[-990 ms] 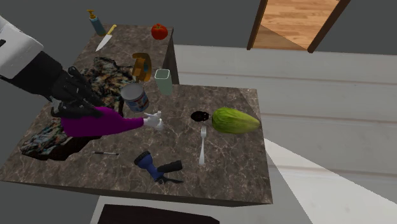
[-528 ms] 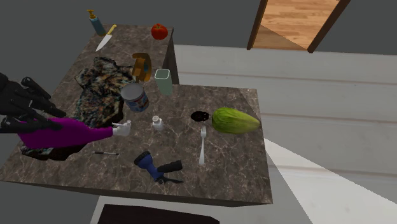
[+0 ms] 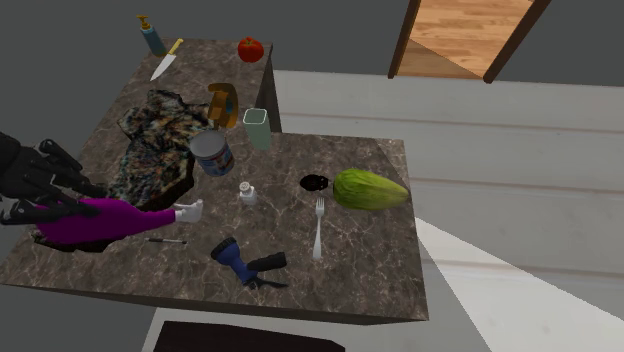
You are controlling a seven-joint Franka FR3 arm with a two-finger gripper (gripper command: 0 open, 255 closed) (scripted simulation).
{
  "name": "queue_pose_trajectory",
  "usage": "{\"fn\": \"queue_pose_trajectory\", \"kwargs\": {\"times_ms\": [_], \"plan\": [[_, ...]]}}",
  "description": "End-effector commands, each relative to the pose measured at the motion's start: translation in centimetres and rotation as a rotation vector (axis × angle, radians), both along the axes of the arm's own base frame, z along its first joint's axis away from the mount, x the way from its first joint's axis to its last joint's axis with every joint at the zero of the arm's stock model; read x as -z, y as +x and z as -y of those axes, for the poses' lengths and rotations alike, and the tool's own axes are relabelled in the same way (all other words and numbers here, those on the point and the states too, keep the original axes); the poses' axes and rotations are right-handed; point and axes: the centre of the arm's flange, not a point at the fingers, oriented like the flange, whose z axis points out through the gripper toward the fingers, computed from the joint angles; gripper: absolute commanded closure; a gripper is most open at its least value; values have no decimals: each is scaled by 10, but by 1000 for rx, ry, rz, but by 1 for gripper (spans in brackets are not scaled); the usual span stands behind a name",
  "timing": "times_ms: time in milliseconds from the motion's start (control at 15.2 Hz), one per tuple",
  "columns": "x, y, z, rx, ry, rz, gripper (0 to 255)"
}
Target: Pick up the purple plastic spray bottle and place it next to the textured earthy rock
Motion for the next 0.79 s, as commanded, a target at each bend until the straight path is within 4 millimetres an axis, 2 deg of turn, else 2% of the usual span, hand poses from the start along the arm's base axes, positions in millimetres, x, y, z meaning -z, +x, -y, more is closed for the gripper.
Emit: {"fn": "queue_pose_trajectory", "kwargs": {"times_ms": [0,726], "plan": [[11,0,0,0,0,0,255],[69,0,0,0,0,0,255]]}}
